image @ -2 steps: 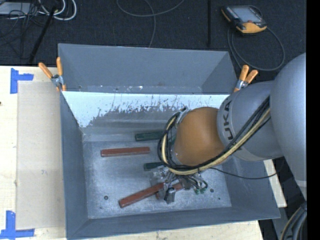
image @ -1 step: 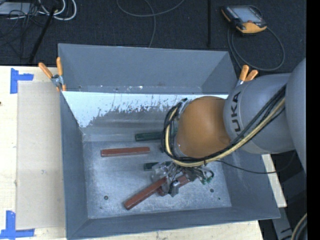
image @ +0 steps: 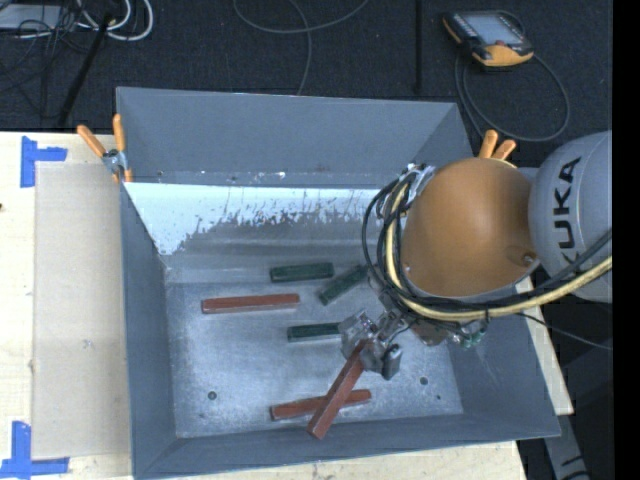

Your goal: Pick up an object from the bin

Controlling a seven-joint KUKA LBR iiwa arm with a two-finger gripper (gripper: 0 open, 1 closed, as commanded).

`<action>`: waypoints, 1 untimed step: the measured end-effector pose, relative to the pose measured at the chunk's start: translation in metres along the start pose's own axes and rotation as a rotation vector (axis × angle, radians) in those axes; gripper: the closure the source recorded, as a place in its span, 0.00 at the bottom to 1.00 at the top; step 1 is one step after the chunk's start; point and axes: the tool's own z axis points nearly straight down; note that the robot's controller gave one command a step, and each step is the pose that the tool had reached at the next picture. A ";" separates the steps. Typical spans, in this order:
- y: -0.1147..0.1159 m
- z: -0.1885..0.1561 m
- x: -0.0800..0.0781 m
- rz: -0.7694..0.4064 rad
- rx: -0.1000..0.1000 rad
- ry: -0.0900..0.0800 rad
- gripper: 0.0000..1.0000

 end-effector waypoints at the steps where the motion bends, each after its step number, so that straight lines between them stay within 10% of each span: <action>1: 0.000 0.000 0.000 0.001 0.000 0.000 1.00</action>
Offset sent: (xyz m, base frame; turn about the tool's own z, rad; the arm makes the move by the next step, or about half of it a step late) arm -0.0149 -0.0495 0.1362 -0.4617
